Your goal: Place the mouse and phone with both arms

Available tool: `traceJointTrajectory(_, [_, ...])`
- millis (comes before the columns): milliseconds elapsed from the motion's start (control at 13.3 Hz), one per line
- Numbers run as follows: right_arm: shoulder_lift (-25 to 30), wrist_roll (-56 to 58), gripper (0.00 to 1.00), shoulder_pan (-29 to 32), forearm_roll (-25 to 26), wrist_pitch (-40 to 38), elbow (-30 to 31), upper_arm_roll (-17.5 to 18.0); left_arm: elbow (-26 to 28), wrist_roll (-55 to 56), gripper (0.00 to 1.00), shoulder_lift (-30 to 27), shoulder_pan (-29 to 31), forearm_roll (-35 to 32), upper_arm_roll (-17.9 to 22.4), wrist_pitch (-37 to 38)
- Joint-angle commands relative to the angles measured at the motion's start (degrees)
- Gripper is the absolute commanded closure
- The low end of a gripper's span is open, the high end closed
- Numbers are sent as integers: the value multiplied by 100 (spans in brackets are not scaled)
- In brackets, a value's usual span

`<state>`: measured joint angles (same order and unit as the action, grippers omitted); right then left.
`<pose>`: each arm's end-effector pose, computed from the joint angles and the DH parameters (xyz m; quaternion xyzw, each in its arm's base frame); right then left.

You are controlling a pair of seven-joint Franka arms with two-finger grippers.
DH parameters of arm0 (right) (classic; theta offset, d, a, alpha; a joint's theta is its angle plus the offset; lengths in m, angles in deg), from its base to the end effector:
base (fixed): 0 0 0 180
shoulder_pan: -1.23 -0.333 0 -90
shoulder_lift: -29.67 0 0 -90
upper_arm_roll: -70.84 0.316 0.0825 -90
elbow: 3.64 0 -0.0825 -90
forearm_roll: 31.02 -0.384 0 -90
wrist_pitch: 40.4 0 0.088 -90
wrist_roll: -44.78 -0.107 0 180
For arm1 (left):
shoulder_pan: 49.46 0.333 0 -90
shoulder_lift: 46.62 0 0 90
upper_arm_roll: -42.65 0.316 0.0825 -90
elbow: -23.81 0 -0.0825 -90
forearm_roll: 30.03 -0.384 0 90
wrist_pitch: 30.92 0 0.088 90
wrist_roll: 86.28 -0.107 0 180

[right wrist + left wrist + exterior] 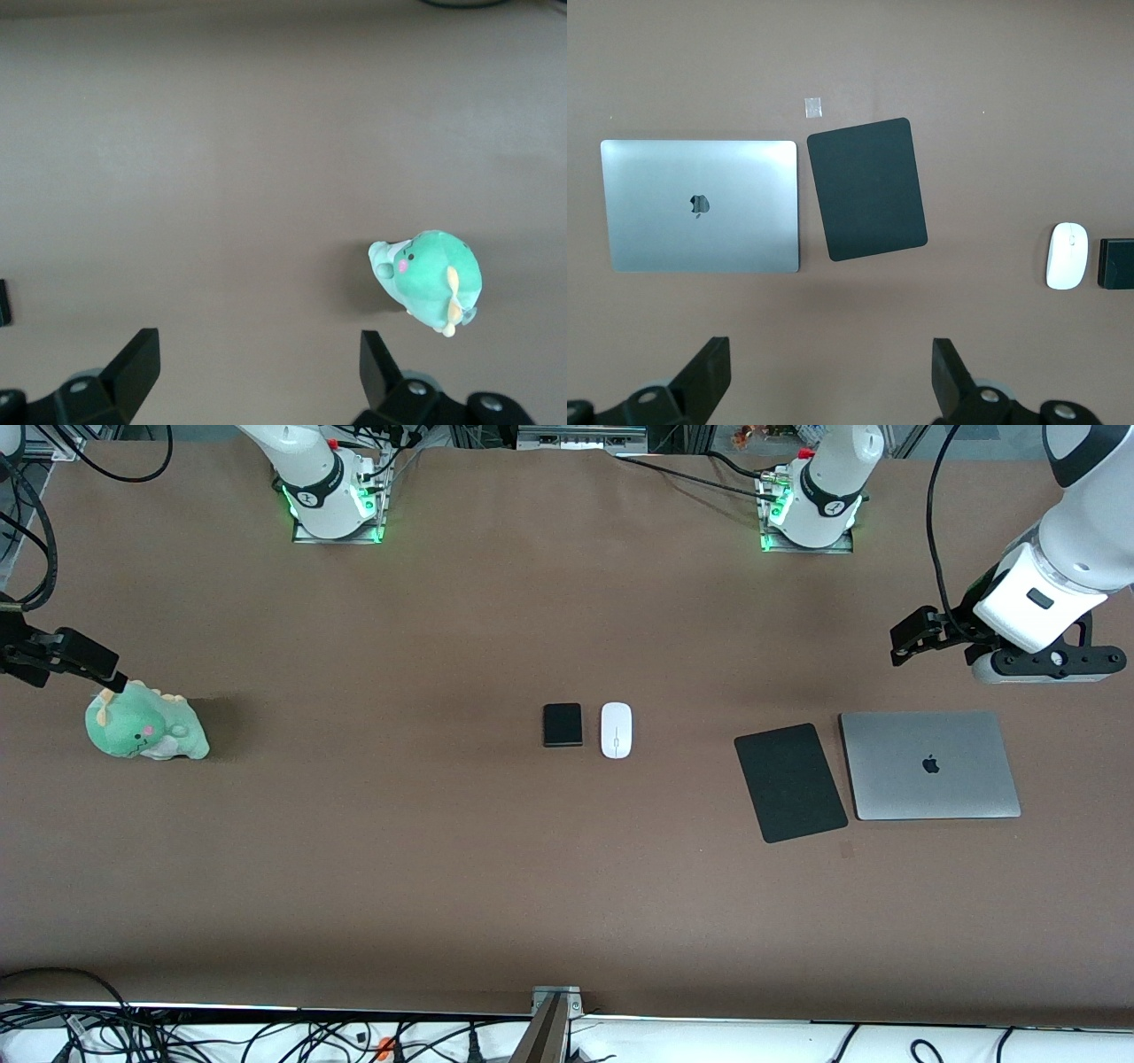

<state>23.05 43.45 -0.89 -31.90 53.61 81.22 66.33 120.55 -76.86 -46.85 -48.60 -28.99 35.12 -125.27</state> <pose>0.5966 -0.0206 0.6071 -0.9992 0.0325 -0.0223 0.0029 0.5520 -0.0665 0.5775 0.9995 0.0249 -0.0199 0.0060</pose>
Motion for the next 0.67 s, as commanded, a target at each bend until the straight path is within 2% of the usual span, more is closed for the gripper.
traceJointTrajectory(0, [46,27,0,-43,44,-93,66,20,-5,-115,0,-55,55,63,-38,75])
traceJointTrajectory(599, [11,-8,0,-157,27,-102,127,20,-14,-106,0,-55,55,63,-46,84])
